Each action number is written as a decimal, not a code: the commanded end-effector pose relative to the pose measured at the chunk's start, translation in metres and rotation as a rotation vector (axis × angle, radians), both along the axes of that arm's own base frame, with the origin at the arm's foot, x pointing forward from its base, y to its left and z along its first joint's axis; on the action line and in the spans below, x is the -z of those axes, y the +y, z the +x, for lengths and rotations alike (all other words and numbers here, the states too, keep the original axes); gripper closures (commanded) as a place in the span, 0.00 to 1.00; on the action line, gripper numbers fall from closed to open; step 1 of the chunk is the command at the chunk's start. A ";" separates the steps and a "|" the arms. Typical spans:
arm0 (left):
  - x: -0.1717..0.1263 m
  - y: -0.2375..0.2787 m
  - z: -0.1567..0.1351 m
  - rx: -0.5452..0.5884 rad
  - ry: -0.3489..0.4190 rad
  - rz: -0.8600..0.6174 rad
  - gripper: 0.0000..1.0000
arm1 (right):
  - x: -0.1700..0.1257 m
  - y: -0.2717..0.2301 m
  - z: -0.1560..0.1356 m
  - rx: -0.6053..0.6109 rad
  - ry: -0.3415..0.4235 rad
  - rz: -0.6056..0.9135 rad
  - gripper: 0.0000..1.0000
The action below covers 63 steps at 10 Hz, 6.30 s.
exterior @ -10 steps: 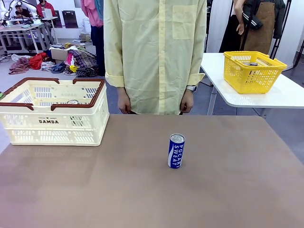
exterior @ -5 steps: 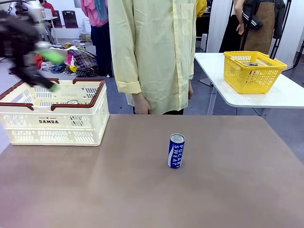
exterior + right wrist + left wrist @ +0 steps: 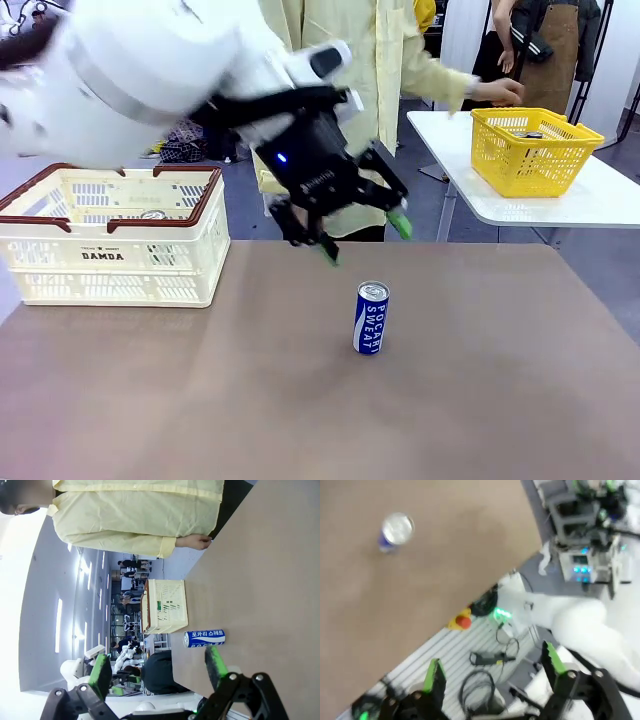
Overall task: Place the drinks into the Shopping basket.
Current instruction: Pick up one drink and place it into the Shopping basket.
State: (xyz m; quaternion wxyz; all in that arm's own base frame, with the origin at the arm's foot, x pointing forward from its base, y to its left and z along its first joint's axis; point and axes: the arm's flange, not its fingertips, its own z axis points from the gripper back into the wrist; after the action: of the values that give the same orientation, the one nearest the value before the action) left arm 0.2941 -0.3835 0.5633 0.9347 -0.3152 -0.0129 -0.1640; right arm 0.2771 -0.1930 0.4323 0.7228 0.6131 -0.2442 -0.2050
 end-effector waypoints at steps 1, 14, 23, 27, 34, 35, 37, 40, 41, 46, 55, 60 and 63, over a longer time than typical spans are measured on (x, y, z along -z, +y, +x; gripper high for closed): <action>-0.020 0.017 -0.006 0.032 0.023 0.005 0.00 | -0.003 -0.001 0.003 0.007 -0.028 0.006 0.00; 0.055 -0.072 0.138 -0.364 0.085 0.446 0.00 | -0.003 -0.001 0.003 0.007 -0.028 0.006 0.00; -0.071 0.354 0.018 0.155 0.456 -0.355 0.00 | -0.003 -0.001 0.003 0.007 -0.028 0.006 0.00; -0.041 0.389 -0.021 0.169 0.428 -0.465 0.00 | -0.003 -0.001 0.003 0.007 -0.028 0.006 0.00; -0.066 0.135 0.092 0.040 0.541 0.030 0.00 | -0.003 -0.001 0.003 0.007 -0.028 0.006 0.00; -0.052 0.085 0.100 -0.067 0.515 0.159 0.00 | -0.003 -0.001 0.003 0.007 -0.028 0.006 0.00; -0.001 -0.005 0.104 -0.385 0.278 0.436 0.00 | -0.003 -0.001 0.003 0.007 -0.028 0.006 0.00; 0.088 -0.084 0.097 -0.546 -0.004 0.570 0.00 | -0.003 -0.001 0.003 0.007 -0.028 0.006 0.00; 0.116 -0.099 0.097 -0.572 -0.071 0.593 0.00 | -0.003 -0.001 0.003 0.007 -0.028 0.006 0.00; 0.129 -0.094 0.089 -0.500 -0.101 0.538 0.00 | -0.003 -0.001 0.003 0.007 -0.028 0.006 0.00; 0.162 -0.122 0.121 -0.345 -0.079 0.602 0.00 | -0.003 -0.001 0.003 0.007 -0.028 0.006 0.00; 0.182 -0.110 0.126 -0.239 0.071 0.548 0.00 | -0.003 -0.001 0.003 0.007 -0.028 0.006 0.00; 0.190 -0.107 0.129 -0.244 0.105 0.563 0.00 | -0.003 -0.001 0.003 0.007 -0.028 0.006 0.00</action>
State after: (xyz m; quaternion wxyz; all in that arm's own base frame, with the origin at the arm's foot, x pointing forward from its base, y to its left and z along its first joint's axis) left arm 0.4214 -0.4970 0.3729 0.9975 -0.0531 0.0362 -0.0281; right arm 0.2766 -0.1934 0.4324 0.7228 0.6128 -0.2445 -0.2057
